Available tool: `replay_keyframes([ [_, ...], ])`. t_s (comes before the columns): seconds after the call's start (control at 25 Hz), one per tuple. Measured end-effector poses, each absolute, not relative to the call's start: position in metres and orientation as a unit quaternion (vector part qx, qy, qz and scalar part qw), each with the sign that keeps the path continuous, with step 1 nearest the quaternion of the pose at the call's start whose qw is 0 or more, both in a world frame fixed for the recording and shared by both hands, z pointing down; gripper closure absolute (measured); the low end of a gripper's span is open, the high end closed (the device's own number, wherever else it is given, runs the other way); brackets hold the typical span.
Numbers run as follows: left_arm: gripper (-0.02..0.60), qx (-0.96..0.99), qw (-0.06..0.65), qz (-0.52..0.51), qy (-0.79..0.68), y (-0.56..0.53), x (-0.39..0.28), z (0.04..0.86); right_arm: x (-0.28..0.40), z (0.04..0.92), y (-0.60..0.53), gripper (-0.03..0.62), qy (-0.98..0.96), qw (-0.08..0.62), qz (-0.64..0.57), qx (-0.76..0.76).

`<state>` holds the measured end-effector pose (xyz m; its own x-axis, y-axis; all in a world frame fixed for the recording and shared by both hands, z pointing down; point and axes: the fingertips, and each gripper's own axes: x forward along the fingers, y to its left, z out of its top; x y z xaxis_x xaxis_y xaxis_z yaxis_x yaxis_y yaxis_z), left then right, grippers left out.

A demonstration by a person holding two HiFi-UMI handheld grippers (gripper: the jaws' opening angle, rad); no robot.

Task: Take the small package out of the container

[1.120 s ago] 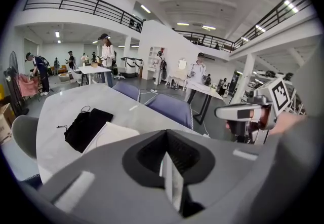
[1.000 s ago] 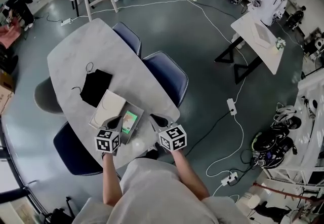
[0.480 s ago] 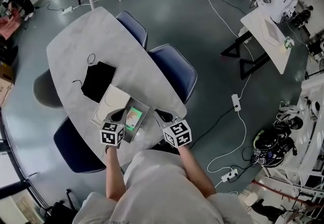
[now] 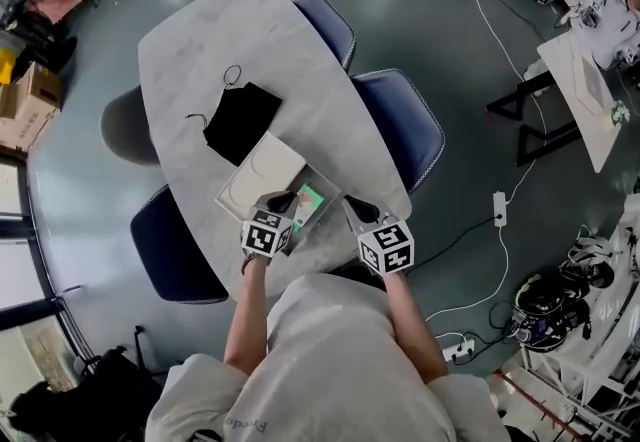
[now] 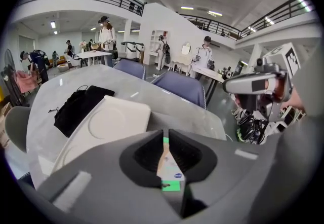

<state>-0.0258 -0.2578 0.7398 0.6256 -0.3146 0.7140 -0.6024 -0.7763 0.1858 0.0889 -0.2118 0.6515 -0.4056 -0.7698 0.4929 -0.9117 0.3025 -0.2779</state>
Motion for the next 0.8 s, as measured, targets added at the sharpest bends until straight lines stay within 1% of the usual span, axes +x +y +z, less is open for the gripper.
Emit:
replay_keyframes([
  [0.24,0.434,0.872,0.236,0.359,-0.233,-0.243,-0.016,0.762,0.081,0.657,-0.215,0.591,-0.8,0.139,0.27,0.518],
  [0.32,0.396,0.869,0.241,0.369,-0.225,-0.238,-0.014,0.77,0.08,0.657,-0.217,0.591,-0.798,0.134,0.275,0.519],
  [0.44,0.359,0.863,0.229,0.395,-0.215,-0.232,-0.011,0.783,0.081,0.657,-0.217,0.591,-0.797,0.129,0.28,0.52],
  [0.68,0.261,0.855,0.202,0.431,-0.206,-0.225,0.003,0.793,0.085,0.661,-0.21,0.591,-0.793,0.134,0.285,0.522],
  [0.8,0.235,0.851,0.181,0.45,-0.204,-0.226,0.003,0.804,0.085,0.662,-0.209,0.591,-0.791,0.134,0.284,0.524],
])
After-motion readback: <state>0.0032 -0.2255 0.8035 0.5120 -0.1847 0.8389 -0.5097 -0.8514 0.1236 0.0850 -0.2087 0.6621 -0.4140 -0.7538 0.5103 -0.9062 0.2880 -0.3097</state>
